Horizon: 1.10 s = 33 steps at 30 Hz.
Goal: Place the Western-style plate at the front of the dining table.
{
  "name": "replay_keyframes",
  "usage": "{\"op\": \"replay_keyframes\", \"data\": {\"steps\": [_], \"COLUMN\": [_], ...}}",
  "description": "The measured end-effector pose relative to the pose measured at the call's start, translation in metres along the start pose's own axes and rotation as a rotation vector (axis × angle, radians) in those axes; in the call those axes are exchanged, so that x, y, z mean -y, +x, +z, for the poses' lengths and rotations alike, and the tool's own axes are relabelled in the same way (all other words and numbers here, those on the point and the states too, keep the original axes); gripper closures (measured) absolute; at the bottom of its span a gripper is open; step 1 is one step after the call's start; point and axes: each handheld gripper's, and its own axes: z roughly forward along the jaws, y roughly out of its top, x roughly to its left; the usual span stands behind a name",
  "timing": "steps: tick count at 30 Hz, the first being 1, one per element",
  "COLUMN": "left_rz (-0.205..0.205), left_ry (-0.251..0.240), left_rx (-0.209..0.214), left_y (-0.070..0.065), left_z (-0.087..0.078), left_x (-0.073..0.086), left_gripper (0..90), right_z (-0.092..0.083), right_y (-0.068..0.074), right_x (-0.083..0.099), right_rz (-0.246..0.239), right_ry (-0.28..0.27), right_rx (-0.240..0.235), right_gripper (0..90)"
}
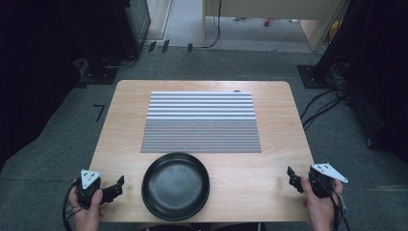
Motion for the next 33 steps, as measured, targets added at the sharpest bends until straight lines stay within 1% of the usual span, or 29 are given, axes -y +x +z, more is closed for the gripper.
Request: {"op": "replay_keyframes", "data": {"steps": [3, 7, 10, 14, 18, 21, 26, 33], "left_rz": [0.014, 0.016, 0.009, 0.013, 0.017, 0.023, 0.02, 0.024], "left_ry": [-0.012, -0.031, -0.045, -0.052, -0.056, -0.061, -0.063, -0.067], "left_rx": [0.011, 0.027, 0.04, 0.053, 0.066, 0.077, 0.102, 0.125], "left_y": [-0.005, -0.009, -0.011, -0.015, -0.019, -0.023, -0.028, -0.034], "left_z": [-0.004, -0.01, -0.014, -0.018, -0.02, -0.021, -0.023, -0.025], "left_x": [-0.002, -0.004, -0.006, -0.007, -0.008, -0.009, -0.009, -0.009], "left_gripper": [10.7, 10.7, 10.7, 10.7, 10.7, 10.7, 10.7, 10.7], "right_z": [-0.005, -0.008, -0.011, -0.015, -0.017, -0.018, -0.019, -0.018], "right_y": [0.008, 0.015, 0.022, 0.03, 0.037, 0.042, 0.054, 0.072], "right_x": [-0.003, -0.005, -0.008, -0.009, -0.01, -0.01, -0.009, -0.007], "right_rz": [-0.008, 0.007, 0.013, 0.006, 0.005, 0.014, 0.002, -0.024], "right_ry": [-0.02, -0.033, -0.044, -0.06, -0.067, -0.07, -0.07, -0.061], "right_rx": [-0.015, -0.045, -0.065, -0.084, -0.097, -0.112, -0.139, -0.175], "right_gripper": [13.8, 13.8, 13.8, 13.9, 13.9, 14.0, 14.0, 14.0]}}
